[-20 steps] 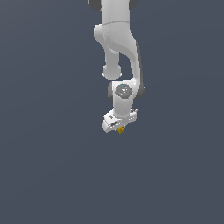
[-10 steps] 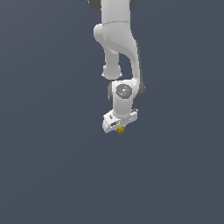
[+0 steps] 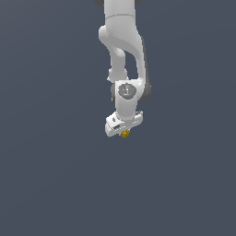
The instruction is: Pick up the object and move it to a goal position.
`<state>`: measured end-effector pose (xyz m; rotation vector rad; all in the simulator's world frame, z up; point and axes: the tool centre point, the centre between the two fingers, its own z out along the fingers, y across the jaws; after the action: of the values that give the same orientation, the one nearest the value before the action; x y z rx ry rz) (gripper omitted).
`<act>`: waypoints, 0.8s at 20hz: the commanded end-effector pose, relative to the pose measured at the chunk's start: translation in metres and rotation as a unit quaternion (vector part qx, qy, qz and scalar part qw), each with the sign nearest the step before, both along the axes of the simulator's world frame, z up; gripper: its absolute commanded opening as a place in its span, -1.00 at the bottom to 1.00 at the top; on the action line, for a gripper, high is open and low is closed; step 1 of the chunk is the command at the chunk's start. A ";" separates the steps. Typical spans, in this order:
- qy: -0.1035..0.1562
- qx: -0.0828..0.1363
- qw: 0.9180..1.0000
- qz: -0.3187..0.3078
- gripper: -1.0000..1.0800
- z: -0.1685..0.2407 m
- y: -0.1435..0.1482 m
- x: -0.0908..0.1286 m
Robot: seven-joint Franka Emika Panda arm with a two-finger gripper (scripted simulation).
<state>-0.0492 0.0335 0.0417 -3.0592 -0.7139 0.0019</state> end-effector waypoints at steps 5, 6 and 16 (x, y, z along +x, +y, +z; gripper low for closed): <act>-0.001 0.000 1.000 0.000 -1.00 0.037 -0.027 -0.010; -0.001 0.000 1.000 0.000 -1.00 0.044 -0.032 -0.012; -0.001 0.001 1.000 0.000 -1.00 0.138 -0.099 -0.037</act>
<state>-0.0818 -0.0548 0.1640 -3.0588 -0.7131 0.0001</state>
